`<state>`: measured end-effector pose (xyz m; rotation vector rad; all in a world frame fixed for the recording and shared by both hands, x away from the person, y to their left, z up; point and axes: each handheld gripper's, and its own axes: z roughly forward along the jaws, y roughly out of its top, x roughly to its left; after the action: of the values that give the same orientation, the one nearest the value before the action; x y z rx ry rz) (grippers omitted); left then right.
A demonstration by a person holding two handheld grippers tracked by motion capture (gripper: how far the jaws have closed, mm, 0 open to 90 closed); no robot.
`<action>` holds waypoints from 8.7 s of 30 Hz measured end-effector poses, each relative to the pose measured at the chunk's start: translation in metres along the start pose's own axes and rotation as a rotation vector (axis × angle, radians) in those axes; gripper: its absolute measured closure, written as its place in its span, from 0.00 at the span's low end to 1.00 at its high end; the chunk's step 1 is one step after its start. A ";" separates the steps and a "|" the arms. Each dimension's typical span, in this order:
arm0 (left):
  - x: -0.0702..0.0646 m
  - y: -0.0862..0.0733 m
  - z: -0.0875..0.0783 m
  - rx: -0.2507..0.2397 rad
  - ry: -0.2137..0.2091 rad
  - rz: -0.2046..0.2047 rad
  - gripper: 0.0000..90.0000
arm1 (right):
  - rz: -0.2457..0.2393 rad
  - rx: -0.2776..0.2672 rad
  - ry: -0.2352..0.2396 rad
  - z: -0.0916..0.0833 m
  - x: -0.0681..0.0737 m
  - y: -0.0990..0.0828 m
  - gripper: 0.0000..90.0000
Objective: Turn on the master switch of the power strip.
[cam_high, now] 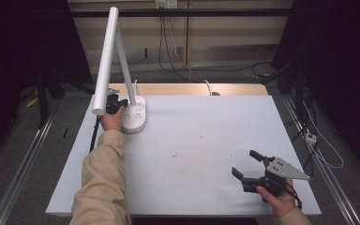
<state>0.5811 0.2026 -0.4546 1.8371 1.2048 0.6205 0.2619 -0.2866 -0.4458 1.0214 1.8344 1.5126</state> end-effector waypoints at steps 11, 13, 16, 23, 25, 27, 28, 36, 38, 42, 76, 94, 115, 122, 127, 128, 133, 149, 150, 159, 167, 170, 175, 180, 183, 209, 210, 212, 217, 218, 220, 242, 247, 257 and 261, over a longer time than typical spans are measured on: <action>-0.001 -0.001 0.002 -0.007 0.006 -0.015 1.00 | 0.000 -0.001 0.007 -0.002 0.000 0.000 0.08; 0.000 -0.002 0.002 -0.006 0.005 -0.031 1.00 | 0.000 -0.002 0.008 -0.002 0.001 0.000 0.08; -0.002 -0.001 0.002 -0.002 0.015 -0.014 1.00 | -0.001 -0.001 0.007 -0.003 0.001 0.000 0.08; -0.001 -0.001 0.002 0.001 0.012 -0.024 1.00 | 0.000 -0.003 0.006 -0.004 0.000 0.000 0.08; 0.000 -0.002 0.003 0.000 0.010 -0.035 1.00 | -0.001 -0.002 0.007 -0.003 0.001 0.000 0.08; 0.000 -0.001 0.003 0.001 0.008 -0.028 1.00 | -0.004 -0.005 0.010 -0.003 0.001 0.000 0.08; 0.000 -0.001 0.003 0.002 0.009 -0.027 1.00 | -0.005 -0.005 0.012 -0.003 0.001 0.000 0.08; -0.002 -0.001 0.004 -0.007 0.024 -0.013 1.00 | -0.008 -0.005 0.010 -0.003 0.002 0.001 0.08; -0.001 -0.001 0.004 -0.007 0.015 -0.024 1.00 | -0.008 -0.006 0.010 -0.004 0.001 0.000 0.08; -0.002 -0.001 0.005 0.005 0.021 -0.011 1.00 | -0.007 -0.006 0.008 -0.004 0.001 0.000 0.08; -0.022 -0.013 -0.043 0.014 -0.059 -0.048 0.58 | -0.010 -0.009 0.016 0.002 0.003 0.003 0.08; -0.042 -0.023 -0.081 -0.002 -0.158 -0.052 0.37 | -0.020 -0.013 0.030 0.002 0.007 0.006 0.08; -0.060 -0.033 -0.110 -0.012 -0.204 -0.013 0.23 | -0.017 -0.003 0.031 0.001 0.006 0.005 0.07; -0.061 -0.039 -0.120 -0.012 -0.203 -0.011 0.19 | -0.012 -0.003 0.033 0.001 0.005 0.005 0.07; -0.060 -0.044 -0.125 -0.002 -0.200 -0.003 0.18 | -0.013 -0.003 0.035 0.002 0.006 0.005 0.07; -0.061 -0.044 -0.125 -0.010 -0.201 -0.007 0.17 | -0.013 -0.002 0.035 0.002 0.006 0.005 0.07; -0.065 -0.046 -0.131 -0.010 -0.212 0.007 0.15 | -0.014 -0.002 0.037 0.003 0.006 0.005 0.07; -0.074 -0.067 -0.146 -0.013 -0.245 0.008 0.13 | -0.015 -0.004 0.036 0.002 0.007 0.005 0.07; -0.074 -0.068 -0.148 -0.012 -0.245 0.006 0.13 | -0.016 -0.004 0.037 0.002 0.007 0.005 0.07; -0.076 -0.075 -0.155 -0.013 -0.251 0.020 0.12 | -0.014 -0.004 0.037 0.002 0.006 0.005 0.07; -0.078 -0.082 -0.161 -0.019 -0.261 0.018 0.12 | -0.015 -0.003 0.036 0.002 0.006 0.005 0.07; -0.079 -0.084 -0.163 -0.016 -0.262 0.025 0.12 | -0.014 -0.004 0.035 0.002 0.006 0.005 0.07; -0.079 -0.087 -0.168 -0.025 -0.265 0.020 0.12 | -0.012 -0.005 0.038 0.002 0.006 0.005 0.07; -0.078 -0.090 -0.172 -0.026 -0.262 0.022 0.12 | -0.014 -0.003 0.036 0.002 0.006 0.005 0.07; -0.078 -0.092 -0.174 -0.023 -0.262 0.026 0.12 | -0.012 -0.005 0.034 0.002 0.006 0.005 0.07; -0.074 -0.103 -0.184 -0.015 -0.257 0.025 0.12 | -0.009 -0.001 0.037 0.002 0.005 0.004 0.08; -0.073 -0.103 -0.185 -0.013 -0.257 0.028 0.12 | -0.008 -0.001 0.036 0.002 0.005 0.004 0.08; -0.073 -0.104 -0.186 -0.018 -0.257 0.019 0.12 | -0.007 -0.001 0.036 0.002 0.005 0.004 0.08; -0.072 -0.106 -0.188 -0.015 -0.253 0.019 0.12 | -0.008 0.000 0.036 0.002 0.005 0.004 0.08; -0.072 -0.107 -0.189 -0.014 -0.257 0.020 0.12 | -0.008 0.000 0.036 0.002 0.005 0.004 0.08; -0.072 -0.108 -0.190 -0.019 -0.257 0.018 0.12 | -0.009 0.001 0.038 0.002 0.005 0.003 0.08; -0.071 -0.113 -0.199 -0.028 -0.255 0.024 0.10 | -0.005 0.003 0.043 0.003 0.005 0.002 0.08; -0.072 -0.114 -0.199 -0.036 -0.261 0.026 0.09 | -0.007 0.008 0.043 0.003 0.005 0.002 0.08; -0.069 -0.113 -0.200 -0.053 -0.251 0.006 0.07 | -0.008 0.008 0.041 0.002 0.005 0.002 0.08; -0.071 -0.112 -0.198 -0.048 -0.255 0.010 0.07 | -0.009 0.009 0.040 0.002 0.005 0.002 0.08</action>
<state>0.3448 0.2339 -0.4417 1.8204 1.0040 0.4014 0.2614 -0.2815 -0.4441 0.9917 1.8723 1.5318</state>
